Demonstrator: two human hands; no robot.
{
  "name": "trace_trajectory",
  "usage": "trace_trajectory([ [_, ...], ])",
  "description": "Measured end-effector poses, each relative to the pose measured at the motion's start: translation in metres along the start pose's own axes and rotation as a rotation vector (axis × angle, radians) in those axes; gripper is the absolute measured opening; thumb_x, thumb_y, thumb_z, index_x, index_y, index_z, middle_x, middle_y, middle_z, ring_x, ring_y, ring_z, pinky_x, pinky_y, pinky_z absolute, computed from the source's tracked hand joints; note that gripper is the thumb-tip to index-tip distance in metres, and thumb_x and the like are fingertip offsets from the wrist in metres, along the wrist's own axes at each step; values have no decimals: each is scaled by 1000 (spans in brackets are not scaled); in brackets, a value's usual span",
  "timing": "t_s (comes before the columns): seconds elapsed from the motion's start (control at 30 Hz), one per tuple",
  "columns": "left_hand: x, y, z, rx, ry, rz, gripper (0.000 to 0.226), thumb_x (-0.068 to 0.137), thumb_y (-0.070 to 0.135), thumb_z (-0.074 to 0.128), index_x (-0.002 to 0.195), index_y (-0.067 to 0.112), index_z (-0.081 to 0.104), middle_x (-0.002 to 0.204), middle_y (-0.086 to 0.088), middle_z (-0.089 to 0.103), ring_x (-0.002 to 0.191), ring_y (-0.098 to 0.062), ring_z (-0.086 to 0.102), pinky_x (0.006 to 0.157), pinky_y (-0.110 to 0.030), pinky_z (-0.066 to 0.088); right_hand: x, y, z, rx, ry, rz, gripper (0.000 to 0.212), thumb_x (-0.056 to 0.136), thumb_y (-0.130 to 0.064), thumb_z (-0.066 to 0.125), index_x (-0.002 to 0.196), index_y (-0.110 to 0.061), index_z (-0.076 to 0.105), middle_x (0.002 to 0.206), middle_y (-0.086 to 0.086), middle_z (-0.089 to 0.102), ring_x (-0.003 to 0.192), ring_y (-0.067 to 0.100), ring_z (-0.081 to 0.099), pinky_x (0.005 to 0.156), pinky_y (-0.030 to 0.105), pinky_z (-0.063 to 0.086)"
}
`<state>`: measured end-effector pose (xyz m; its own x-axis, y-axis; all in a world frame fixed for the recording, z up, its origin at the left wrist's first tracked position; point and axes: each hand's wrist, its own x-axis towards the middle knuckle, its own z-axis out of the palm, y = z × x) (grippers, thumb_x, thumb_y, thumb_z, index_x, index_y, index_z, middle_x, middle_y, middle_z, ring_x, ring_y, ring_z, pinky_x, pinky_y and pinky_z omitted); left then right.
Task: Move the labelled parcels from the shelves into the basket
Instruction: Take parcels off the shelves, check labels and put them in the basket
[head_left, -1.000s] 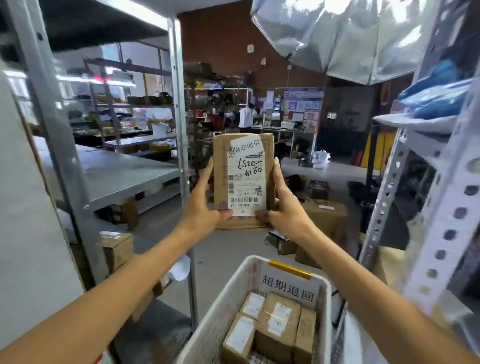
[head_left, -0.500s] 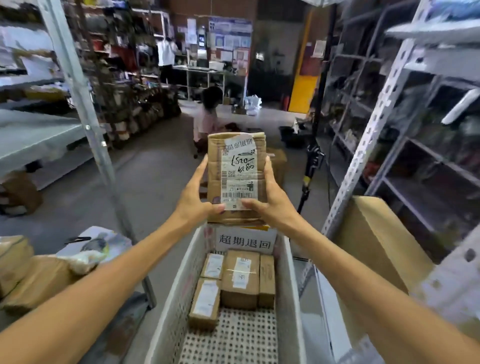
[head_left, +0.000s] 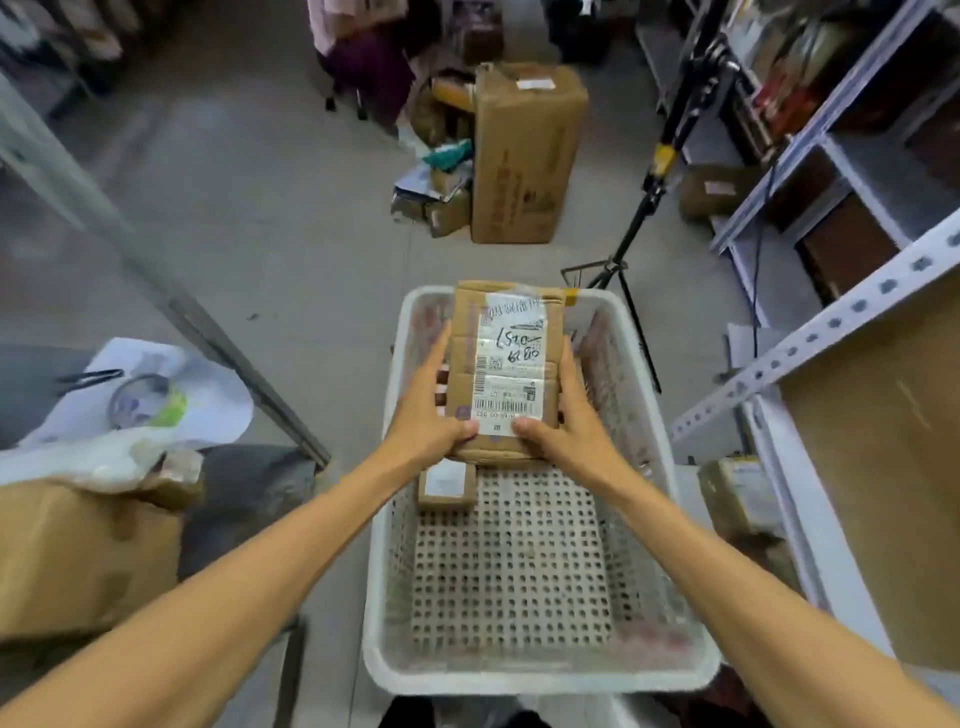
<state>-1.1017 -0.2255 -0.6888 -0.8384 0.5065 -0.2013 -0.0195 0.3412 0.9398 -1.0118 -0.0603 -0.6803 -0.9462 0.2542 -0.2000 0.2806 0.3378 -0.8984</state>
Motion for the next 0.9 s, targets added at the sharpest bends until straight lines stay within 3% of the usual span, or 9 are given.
trace_trajectory([
  [0.1, -14, -66, 25, -32, -23, -163, 109, 71, -9, 70, 146, 47, 14, 129, 6, 54, 102, -7, 60, 71, -16, 54, -7, 63, 34, 61, -58, 147, 109, 83, -25, 72, 147, -49, -12, 147, -18, 40, 131, 5, 46, 108, 36, 40],
  [0.23, -46, -140, 60, -88, -46, -356, 104, 73, -9, 71, 140, 49, 16, 143, 14, 38, 118, -1, 48, 77, -3, 43, -32, 139, 69, 138, -149, 306, 103, 84, -22, 74, 148, -48, -3, 135, -31, 43, 126, 0, 48, 106, 31, 42],
  [0.37, -66, -184, 87, -138, -88, -428, 104, 69, -9, 71, 134, 56, 21, 143, 15, 41, 129, -12, 46, 89, -21, 52, -57, 187, 86, 178, -182, 422, 104, 79, -28, 76, 144, -57, 0, 148, -26, 35, 135, 2, 40, 114, 43, 35],
  [0.4, -65, -191, 93, -145, -80, -434, 105, 70, -12, 70, 137, 54, 21, 144, 14, 40, 129, -12, 46, 85, -20, 53, -57, 194, 87, 186, -188, 445, 105, 80, -25, 76, 146, -55, 0, 148, -27, 34, 137, 4, 38, 115, 44, 34],
  [0.53, -59, -205, 111, -202, -101, -522, 106, 74, -18, 64, 144, 47, 19, 140, 14, 45, 110, -10, 58, 64, -29, 59, -53, 218, 87, 181, -171, 501, 97, 83, -8, 72, 138, -55, 7, 127, -44, 33, 126, -4, 42, 109, 25, 37],
  [0.6, -51, -210, 119, -199, -117, -545, 105, 75, -18, 62, 143, 49, 18, 133, 17, 48, 111, -12, 56, 61, -23, 57, -47, 227, 84, 185, -161, 531, 97, 84, -5, 70, 140, -53, 7, 124, -46, 32, 123, -7, 43, 103, 19, 39],
  [0.73, -36, -221, 135, -189, -128, -607, 102, 79, -13, 64, 146, 47, 17, 140, 4, 45, 115, -21, 56, 58, -17, 54, -41, 245, 80, 180, -120, 578, 95, 85, 3, 66, 141, -49, 9, 116, -48, 35, 106, -19, 48, 87, 7, 46],
  [0.83, -37, -227, 143, -188, -119, -629, 100, 80, -11, 64, 146, 46, 16, 139, -1, 47, 115, -25, 56, 58, -17, 54, -40, 250, 78, 150, -125, 607, 99, 84, 1, 68, 150, -41, 8, 118, -47, 31, 120, -4, 43, 103, 28, 44],
  [0.9, -42, -229, 144, -194, -108, -649, 98, 81, -11, 63, 149, 42, 14, 132, -1, 51, 106, -20, 59, 57, -16, 53, -42, 253, 79, 139, -148, 602, 100, 83, -2, 71, 152, -38, 8, 130, -39, 34, 126, 1, 40, 106, 32, 41],
])
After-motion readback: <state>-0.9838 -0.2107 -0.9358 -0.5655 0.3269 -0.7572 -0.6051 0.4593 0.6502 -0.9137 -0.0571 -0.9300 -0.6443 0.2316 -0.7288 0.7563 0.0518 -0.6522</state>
